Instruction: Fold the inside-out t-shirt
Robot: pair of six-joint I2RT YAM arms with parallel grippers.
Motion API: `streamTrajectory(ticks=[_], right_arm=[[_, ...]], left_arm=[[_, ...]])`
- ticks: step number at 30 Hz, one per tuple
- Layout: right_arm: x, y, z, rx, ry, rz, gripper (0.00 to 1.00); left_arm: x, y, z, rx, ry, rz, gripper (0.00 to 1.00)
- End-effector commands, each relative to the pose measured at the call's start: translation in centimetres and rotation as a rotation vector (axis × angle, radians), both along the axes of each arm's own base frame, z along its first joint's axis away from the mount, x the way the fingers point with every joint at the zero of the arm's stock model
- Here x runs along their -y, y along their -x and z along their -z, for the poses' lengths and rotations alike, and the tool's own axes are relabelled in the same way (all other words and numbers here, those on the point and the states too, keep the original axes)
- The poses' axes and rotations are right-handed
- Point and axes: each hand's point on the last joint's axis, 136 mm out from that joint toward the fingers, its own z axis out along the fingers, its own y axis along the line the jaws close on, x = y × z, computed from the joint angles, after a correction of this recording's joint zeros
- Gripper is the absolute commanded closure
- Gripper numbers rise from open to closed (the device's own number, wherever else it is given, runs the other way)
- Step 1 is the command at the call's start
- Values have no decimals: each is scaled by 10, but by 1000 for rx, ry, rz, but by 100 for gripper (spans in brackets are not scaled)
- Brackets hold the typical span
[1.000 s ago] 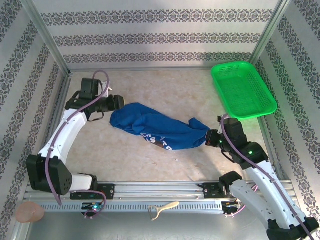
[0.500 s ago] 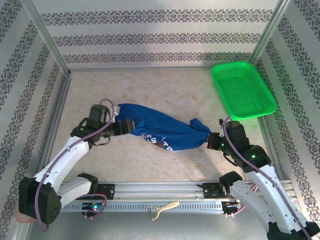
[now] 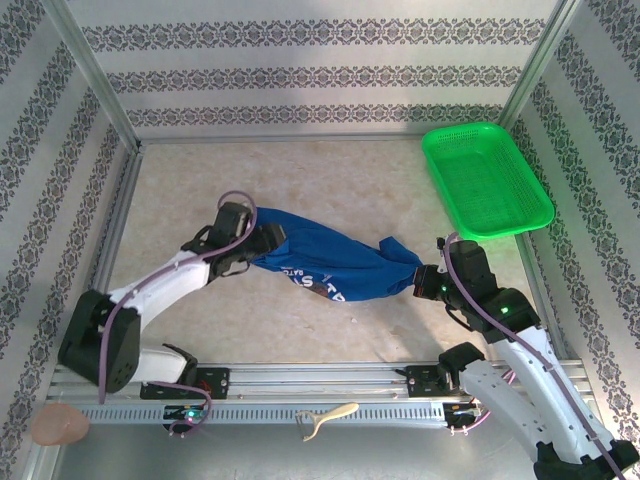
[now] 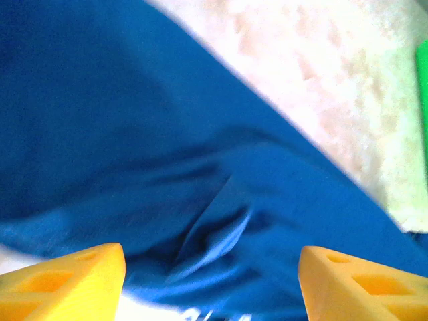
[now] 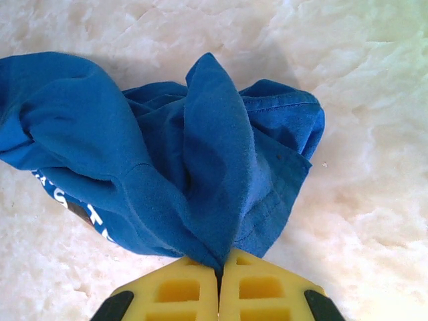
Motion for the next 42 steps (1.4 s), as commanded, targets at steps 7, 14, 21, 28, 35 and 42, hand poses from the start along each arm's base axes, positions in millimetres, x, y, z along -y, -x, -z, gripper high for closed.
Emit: streamTrajectory(ticks=[7, 14, 21, 28, 35, 42], right_arm=[[5, -3, 0, 11, 10, 27, 100], [7, -8, -9, 31, 18, 30, 100], [9, -20, -29, 73, 2, 40, 100], [16, -29, -47, 110, -14, 71, 100], [26, -35, -53, 126, -16, 112, 100], [34, -34, -55, 135, -9, 144, 100]], left_arm=[[32, -14, 31, -102, -202, 147, 39], [24, -12, 53, -161, -326, 146, 74], [18, -22, 23, -88, -362, 162, 100], [-25, -22, -48, 66, -315, 63, 100], [-68, -3, -111, 277, -141, -49, 100], [-59, 24, -132, 422, -41, 34, 100]])
